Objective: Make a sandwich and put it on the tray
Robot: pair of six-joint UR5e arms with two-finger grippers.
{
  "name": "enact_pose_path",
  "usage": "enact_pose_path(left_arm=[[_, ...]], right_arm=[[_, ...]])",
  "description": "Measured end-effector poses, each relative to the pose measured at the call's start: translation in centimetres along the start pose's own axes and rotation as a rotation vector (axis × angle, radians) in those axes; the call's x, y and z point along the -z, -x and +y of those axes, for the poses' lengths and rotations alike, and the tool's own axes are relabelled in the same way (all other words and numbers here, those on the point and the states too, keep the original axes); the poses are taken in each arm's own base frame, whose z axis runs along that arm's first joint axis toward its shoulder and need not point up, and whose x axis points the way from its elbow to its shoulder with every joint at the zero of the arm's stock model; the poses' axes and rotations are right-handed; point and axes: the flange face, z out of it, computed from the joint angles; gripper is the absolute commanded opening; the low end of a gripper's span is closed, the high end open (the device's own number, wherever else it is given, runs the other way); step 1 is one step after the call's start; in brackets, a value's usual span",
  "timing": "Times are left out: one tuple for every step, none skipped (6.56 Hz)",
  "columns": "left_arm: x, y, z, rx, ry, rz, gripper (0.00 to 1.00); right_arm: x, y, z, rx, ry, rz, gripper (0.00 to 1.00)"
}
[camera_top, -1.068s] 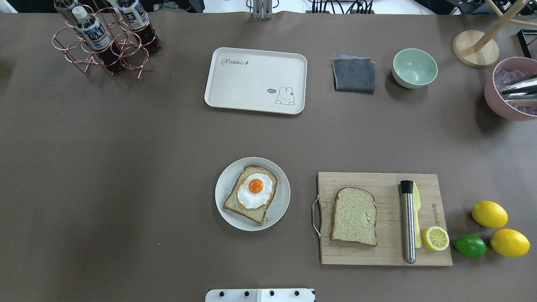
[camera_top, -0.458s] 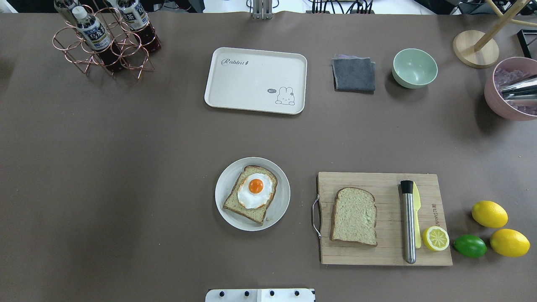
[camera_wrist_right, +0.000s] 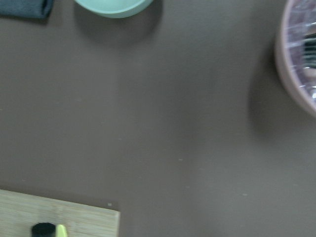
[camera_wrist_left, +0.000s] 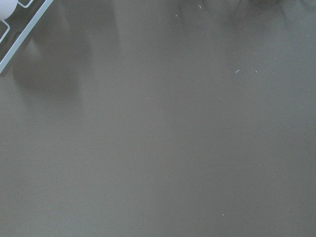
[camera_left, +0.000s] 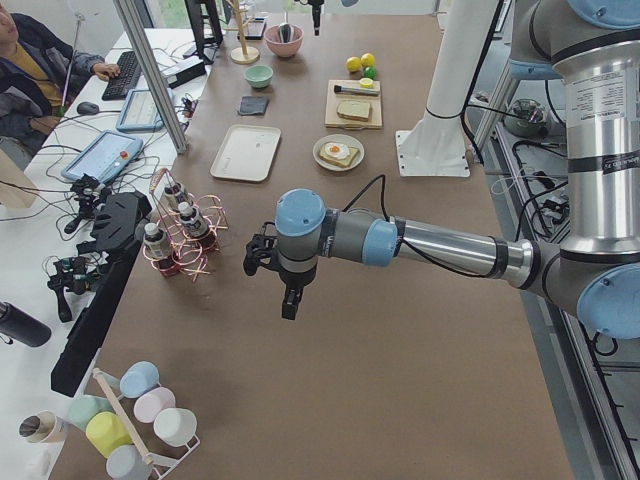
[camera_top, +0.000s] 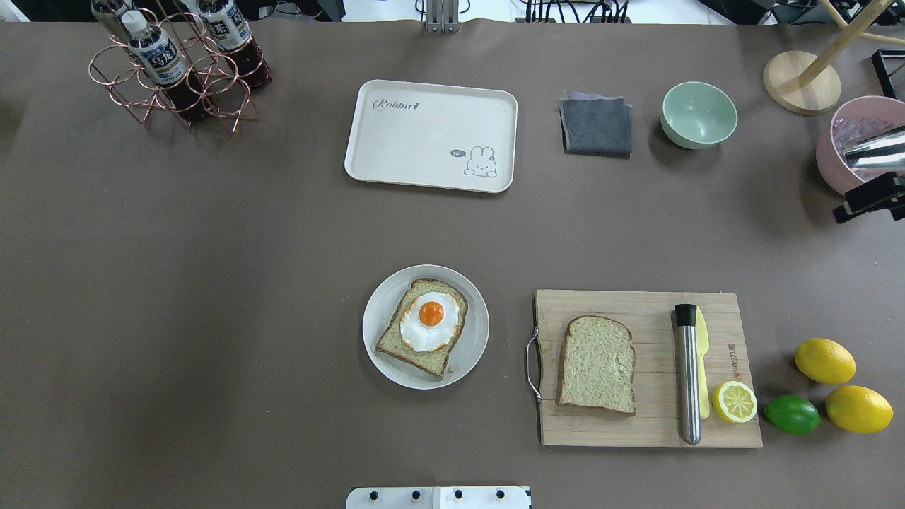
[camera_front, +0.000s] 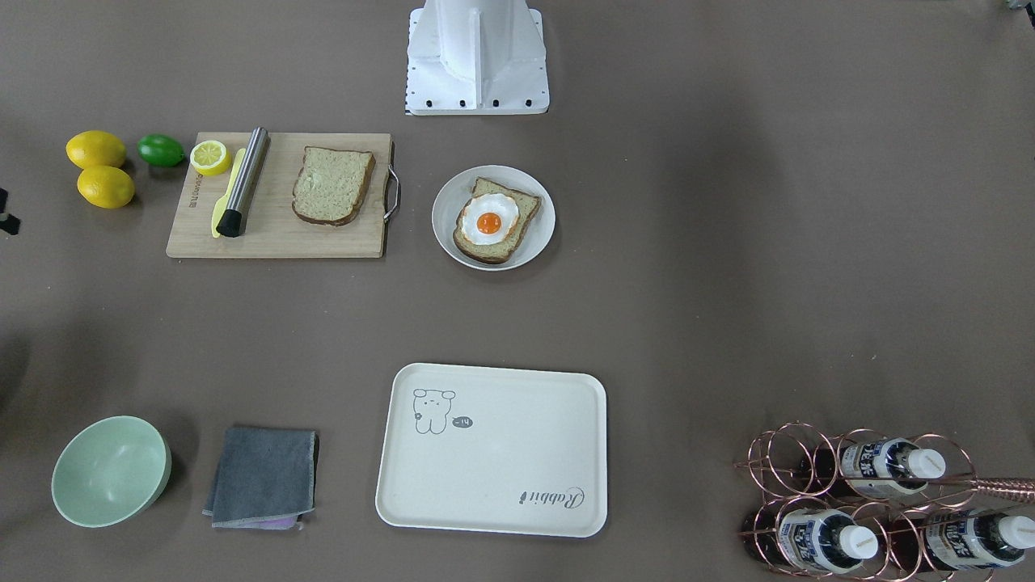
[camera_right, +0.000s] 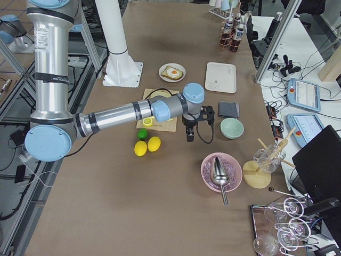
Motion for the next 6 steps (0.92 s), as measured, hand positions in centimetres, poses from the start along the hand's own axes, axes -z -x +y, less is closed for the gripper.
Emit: enact_pose_path(left_arm=[[0.0, 0.1, -0.1, 0.008, -0.002, -0.001, 0.97], [0.3, 0.1, -0.2, 0.023, -0.009, -0.001, 0.97], [0.5, -0.1, -0.3, 0.037, -0.014, 0.005, 0.97], [0.6, -0.2, -0.5, 0.043, -0.016, 0.018, 0.97], [0.6, -0.3, -0.6, 0.046, -0.016, 0.030, 0.97], [0.7, -0.5, -0.6, 0.049, -0.016, 0.040, 0.97]], right_arm=[[-2.1, 5.0, 1.0, -0.027, -0.020, -0.042, 1.00], [-4.5, 9.1, 2.5, -0.032, -0.037, -0.080, 1.00], [-6.4, 12.5, 3.9, -0.031, -0.038, -0.116, 0.98], [-8.0, 15.9, 5.1, -0.048, -0.022, -0.145, 0.98], [-9.6, 18.5, 6.4, -0.065, -0.010, -0.151, 0.90], [-11.5, 20.7, 8.2, -0.103, -0.010, -0.146, 0.89]])
